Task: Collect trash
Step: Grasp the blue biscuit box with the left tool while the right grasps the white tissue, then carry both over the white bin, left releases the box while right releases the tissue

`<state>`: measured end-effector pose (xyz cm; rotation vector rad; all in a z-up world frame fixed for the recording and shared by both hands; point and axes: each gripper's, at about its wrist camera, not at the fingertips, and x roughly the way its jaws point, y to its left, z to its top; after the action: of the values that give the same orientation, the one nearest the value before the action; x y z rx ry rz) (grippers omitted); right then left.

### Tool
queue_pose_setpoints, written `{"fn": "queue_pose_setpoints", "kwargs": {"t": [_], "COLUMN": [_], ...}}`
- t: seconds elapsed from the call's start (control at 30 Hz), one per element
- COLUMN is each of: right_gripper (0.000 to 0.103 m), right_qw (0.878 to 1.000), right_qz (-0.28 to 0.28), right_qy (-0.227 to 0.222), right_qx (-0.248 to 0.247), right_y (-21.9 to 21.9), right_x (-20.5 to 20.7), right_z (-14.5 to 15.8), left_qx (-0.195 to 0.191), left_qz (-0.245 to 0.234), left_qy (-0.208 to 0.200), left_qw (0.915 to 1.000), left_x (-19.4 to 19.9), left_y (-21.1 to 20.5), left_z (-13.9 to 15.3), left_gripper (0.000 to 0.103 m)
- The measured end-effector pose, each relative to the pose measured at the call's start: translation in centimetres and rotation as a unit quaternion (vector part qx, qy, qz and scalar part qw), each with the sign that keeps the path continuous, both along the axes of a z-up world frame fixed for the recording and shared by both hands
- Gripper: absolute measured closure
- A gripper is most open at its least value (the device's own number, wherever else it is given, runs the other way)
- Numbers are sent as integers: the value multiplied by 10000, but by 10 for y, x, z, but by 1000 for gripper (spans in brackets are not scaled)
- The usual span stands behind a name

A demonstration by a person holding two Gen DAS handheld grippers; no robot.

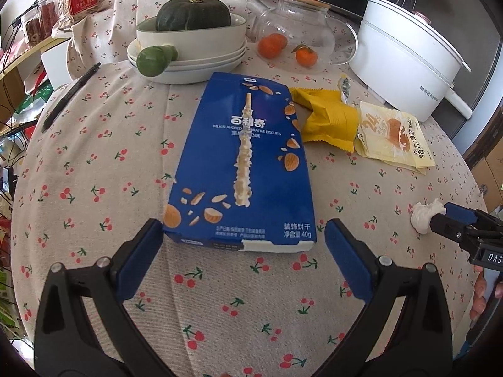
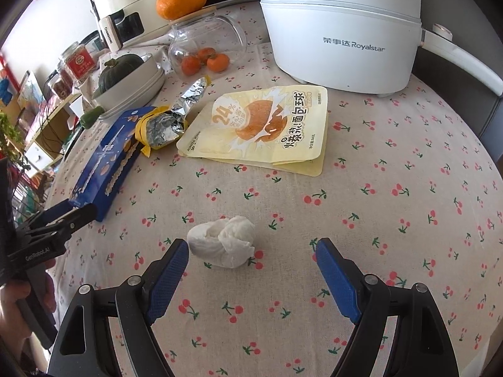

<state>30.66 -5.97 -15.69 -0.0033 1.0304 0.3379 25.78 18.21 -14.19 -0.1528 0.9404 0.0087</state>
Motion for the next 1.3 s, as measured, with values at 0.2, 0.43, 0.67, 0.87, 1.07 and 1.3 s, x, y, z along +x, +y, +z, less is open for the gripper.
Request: {"fn": "queue_pose_setpoints", "kwargs": {"t": [0.2,0.43,0.67,0.87,1.07,1.3], "right_gripper": [23,67,72,72,72,72], "right_qw": [9995,9976,9982,9982,9992,9990], "right_qz": [-7,425,379,196,101,-126], "right_qy": [-175,-312,-216,-224,-24,357], "right_qx": [249,458,411,516,383,258], "right_y": [5,18,13,-11,-34,-80], "right_x": [7,5,0,-13,-35,-67], "right_z": [-3,3,11,33,50,63], "left_qx": [86,220,43,-231,-467,-583], "left_qz": [-121,-185,-69,137,11,-516], "left_qy": [-23,80,290,546,628,692], "left_qw": [9999,9996,9995,9981,9969,9946], "left_x": [5,4,-10,-33,-65,-92], "left_y": [-7,-12,-11,-7,-18,-55], "left_z": [-2,-3,4,15,33,49], "left_gripper": [8,11,11,11,11,11]}}
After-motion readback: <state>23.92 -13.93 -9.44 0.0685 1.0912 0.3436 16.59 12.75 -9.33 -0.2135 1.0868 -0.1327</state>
